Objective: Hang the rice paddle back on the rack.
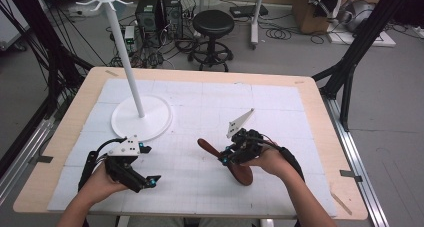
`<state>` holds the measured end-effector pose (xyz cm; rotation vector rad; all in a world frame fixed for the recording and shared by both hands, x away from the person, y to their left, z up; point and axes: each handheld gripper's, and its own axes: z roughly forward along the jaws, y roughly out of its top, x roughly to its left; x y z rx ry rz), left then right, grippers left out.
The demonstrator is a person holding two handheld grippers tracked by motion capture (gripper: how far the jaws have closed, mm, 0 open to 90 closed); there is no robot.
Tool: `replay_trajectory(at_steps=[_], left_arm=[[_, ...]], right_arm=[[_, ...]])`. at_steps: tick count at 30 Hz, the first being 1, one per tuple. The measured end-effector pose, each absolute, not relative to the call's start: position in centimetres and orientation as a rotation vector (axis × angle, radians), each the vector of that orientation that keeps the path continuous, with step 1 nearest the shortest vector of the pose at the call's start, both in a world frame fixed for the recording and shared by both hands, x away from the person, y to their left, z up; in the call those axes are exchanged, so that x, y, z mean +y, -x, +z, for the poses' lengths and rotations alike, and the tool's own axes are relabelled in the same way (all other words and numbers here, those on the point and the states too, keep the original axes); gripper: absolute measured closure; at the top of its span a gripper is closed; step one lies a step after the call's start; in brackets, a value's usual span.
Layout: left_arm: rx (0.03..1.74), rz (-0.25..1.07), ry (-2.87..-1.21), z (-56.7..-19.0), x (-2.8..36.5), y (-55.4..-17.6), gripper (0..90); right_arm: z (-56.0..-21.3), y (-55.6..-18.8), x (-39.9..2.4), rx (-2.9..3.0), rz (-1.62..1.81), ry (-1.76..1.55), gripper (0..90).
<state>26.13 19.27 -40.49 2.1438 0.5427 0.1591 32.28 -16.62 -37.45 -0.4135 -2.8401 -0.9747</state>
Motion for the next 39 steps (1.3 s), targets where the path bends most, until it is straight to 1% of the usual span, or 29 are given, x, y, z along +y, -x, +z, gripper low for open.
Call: replay_trajectory(at_steps=[15, 39], left_arm=[[0.537, 0.158, -2.145, -40.5, 19.2, -26.1, 1.7], [0.541, 0.151, -2.129, -40.4, 19.3, -26.0, 1.7]], right_arm=[[-35.3, -32.9, -16.4, -2.800, -1.115, 0.407, 78.4], [-30.9, -35.2, -13.5, -2.794, -1.247, 0.410, 78.5]])
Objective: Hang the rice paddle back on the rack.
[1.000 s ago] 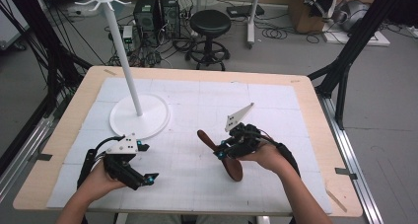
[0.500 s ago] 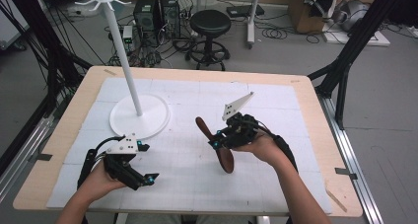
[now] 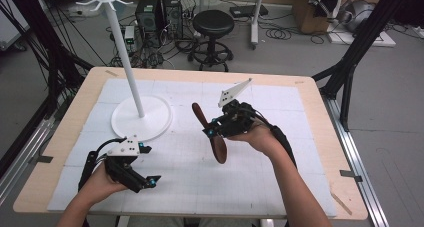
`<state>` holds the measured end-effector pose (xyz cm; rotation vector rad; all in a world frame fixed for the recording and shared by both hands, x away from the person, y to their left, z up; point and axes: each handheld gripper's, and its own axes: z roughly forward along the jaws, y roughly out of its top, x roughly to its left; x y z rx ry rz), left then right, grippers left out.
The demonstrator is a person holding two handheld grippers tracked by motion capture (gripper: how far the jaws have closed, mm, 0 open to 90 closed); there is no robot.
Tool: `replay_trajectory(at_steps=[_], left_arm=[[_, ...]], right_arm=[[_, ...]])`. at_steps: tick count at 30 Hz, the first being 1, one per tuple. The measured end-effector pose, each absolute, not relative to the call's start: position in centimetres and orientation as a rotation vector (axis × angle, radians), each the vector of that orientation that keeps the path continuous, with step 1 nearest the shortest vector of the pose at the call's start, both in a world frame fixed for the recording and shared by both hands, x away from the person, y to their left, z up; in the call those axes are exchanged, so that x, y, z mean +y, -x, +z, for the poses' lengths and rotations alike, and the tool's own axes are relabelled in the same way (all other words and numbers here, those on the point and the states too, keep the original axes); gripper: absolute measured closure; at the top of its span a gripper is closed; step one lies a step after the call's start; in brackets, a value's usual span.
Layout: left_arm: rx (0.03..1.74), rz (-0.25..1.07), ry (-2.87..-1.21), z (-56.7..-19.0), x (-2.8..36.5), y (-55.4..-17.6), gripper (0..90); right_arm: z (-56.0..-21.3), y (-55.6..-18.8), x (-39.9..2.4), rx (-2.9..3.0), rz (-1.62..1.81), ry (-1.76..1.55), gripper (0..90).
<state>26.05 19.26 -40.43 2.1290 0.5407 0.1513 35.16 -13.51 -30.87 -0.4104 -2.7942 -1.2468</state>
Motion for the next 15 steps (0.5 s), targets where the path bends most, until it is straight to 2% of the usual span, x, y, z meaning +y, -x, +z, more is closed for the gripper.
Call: replay_trajectory(at_steps=[15], left_arm=[[0.535, 0.149, -2.129, -40.4, 19.3, -26.1, 1.7]], right_arm=[[-28.2, -36.9, -11.4, -2.806, -1.311, 0.372, 78.5]])
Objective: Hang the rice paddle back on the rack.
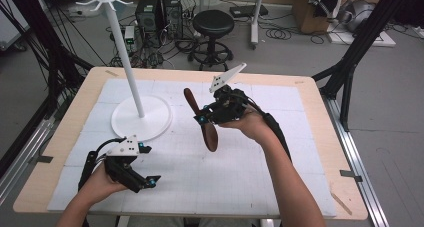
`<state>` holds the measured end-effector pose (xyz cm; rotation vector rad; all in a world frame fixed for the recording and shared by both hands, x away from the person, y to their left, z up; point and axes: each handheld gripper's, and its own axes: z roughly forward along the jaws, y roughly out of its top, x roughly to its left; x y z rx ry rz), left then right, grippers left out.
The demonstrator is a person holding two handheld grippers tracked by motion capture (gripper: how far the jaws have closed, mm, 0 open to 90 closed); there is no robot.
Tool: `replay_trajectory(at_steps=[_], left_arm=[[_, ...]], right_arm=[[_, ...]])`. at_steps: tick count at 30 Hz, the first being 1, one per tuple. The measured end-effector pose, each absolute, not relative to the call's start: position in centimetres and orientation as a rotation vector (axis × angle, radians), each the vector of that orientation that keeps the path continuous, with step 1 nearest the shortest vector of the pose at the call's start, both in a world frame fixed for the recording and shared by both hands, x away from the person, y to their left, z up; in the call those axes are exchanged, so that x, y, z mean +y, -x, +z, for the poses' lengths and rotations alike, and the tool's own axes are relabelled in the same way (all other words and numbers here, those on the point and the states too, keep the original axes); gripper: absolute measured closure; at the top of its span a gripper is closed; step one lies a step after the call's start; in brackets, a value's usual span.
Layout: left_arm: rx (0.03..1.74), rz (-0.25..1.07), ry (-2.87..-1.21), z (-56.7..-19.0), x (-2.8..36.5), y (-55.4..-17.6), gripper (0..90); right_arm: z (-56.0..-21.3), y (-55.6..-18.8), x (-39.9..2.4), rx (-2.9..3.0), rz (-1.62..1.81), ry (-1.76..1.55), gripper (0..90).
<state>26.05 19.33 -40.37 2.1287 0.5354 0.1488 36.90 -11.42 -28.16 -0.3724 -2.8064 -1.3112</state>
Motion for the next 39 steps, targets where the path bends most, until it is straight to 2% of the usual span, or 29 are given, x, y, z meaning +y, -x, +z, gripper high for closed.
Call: replay_trajectory(at_steps=[39], left_arm=[[0.515, 0.129, -2.119, -40.3, 19.3, -26.0, 1.7]], right_arm=[[-21.8, -40.8, -5.8, -2.784, -1.411, 0.363, 78.5]])
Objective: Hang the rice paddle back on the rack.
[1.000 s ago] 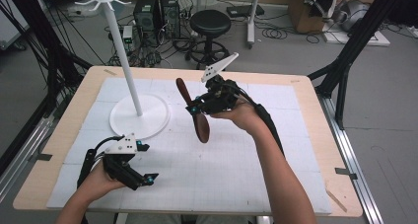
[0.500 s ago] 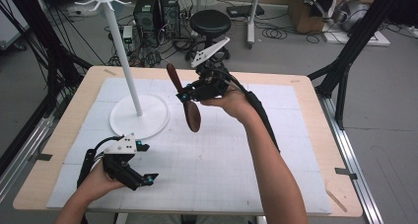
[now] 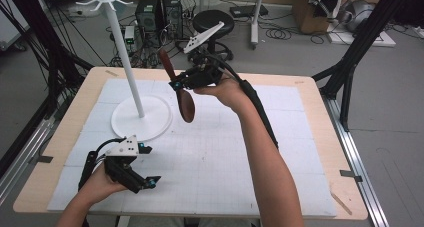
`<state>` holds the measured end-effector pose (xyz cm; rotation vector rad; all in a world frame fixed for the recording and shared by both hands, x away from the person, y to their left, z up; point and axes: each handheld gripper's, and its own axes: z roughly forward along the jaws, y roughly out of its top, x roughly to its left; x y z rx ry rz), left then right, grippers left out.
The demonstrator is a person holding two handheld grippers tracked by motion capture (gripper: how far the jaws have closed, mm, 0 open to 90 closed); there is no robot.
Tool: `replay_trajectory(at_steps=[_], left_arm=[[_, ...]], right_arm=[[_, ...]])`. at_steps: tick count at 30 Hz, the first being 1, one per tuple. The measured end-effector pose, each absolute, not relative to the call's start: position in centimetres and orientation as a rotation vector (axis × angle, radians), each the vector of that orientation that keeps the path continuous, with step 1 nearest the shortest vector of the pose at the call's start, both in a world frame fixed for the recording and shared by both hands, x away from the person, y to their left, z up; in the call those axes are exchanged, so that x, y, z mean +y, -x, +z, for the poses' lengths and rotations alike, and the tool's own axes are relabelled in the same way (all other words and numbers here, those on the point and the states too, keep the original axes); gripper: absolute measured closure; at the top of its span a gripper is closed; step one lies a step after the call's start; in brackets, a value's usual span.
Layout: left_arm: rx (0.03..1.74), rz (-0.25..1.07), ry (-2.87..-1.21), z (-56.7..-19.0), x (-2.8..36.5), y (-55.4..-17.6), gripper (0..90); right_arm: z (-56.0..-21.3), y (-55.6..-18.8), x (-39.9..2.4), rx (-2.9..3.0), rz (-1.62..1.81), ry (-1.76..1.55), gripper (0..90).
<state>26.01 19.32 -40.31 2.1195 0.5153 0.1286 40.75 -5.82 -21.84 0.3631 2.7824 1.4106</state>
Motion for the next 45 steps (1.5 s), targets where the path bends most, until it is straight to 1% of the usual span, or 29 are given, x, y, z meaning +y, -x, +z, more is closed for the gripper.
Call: replay_trajectory(at_steps=[30, 45], left_arm=[[0.502, 0.110, -2.108, -40.3, 19.1, -25.9, 1.7], [0.497, 0.100, -2.109, -40.4, 18.9, -25.7, 1.7]], right_arm=[[-17.4, -44.1, -2.4, 2.707, 1.435, -0.391, 78.5], [-15.3, -45.2, -0.6, 2.696, 1.403, -0.398, 78.5]])
